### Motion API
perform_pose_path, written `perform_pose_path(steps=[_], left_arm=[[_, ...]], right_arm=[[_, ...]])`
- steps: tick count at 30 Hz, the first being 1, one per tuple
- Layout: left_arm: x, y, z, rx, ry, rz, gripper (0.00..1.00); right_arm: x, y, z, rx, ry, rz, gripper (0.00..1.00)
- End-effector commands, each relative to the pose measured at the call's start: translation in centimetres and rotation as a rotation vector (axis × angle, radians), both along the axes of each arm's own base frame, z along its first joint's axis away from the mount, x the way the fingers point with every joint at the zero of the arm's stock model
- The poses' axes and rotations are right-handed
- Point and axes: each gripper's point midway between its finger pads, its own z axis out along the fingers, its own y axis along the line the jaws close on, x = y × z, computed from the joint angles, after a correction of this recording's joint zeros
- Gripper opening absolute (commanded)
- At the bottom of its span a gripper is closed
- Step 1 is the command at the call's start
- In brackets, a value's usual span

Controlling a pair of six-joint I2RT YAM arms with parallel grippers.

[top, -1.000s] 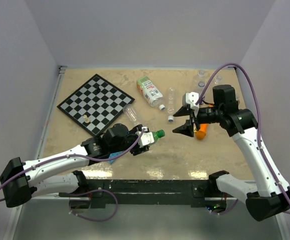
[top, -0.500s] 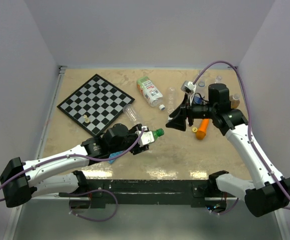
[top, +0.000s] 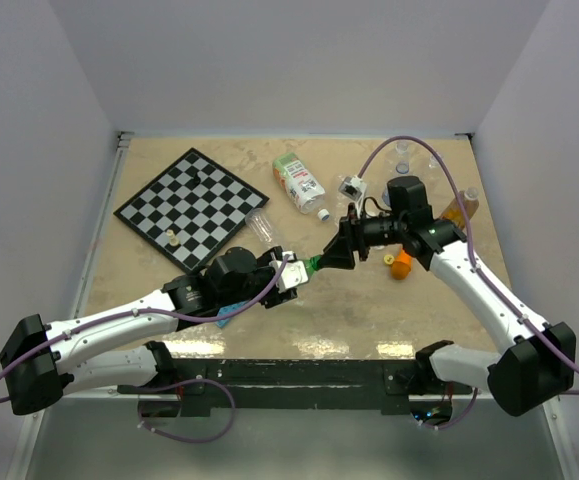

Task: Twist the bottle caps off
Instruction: Unscrew the bottle cap from the plastic bottle.

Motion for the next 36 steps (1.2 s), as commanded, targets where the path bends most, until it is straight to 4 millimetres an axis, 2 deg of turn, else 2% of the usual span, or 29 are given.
perform_pose_path(steps=[1,8,12,17,18,21,29,34,36], left_arm=[[0.5,-0.4,2.2,-0.061,-0.035,0.017,0.07],[0.7,-0.4,2.1,-0.062,-0.033,0.024,0.07],[0.8,-0.3,2.2,-0.063,-0.035,0.034,0.06],[0.8,-0.3,2.2,-0.063,-0.035,0.032,0.06],[0.7,-0.3,2.2,-0.063,-0.034,0.029,0.06],[0.5,-0.4,2.3,-0.068,-0.033,0.017,0.06],[0.1,-0.6,2.2,-0.068,-0.027,-0.007,0.06],[-0.2,-0.5,2.6,-0.080,-0.037,-0.023,0.06],[-0.3,-0.6,2.6,-0.082,-0.033,-0.030,0.06]], right_arm=[[0.0,0.6,0.6,0.019,-0.018,0.008,0.64],[-0.4,0.9,-0.1,0.005,0.002,0.027,0.52],[-0.7,1.1,-0.5,-0.007,0.004,0.047,0.35],[-0.6,0.9,0.3,-0.007,-0.078,0.079,0.04],[-0.5,0.8,0.5,-0.013,-0.126,0.087,0.00],[-0.2,0.4,1.0,-0.044,-0.244,0.129,0.00],[-0.5,-1.0,1.6,-0.171,-0.674,0.555,0.00],[0.2,-2.4,1.4,-0.259,-1.186,0.749,0.00],[0.7,-2.7,2.5,-0.302,-1.473,0.805,0.00]])
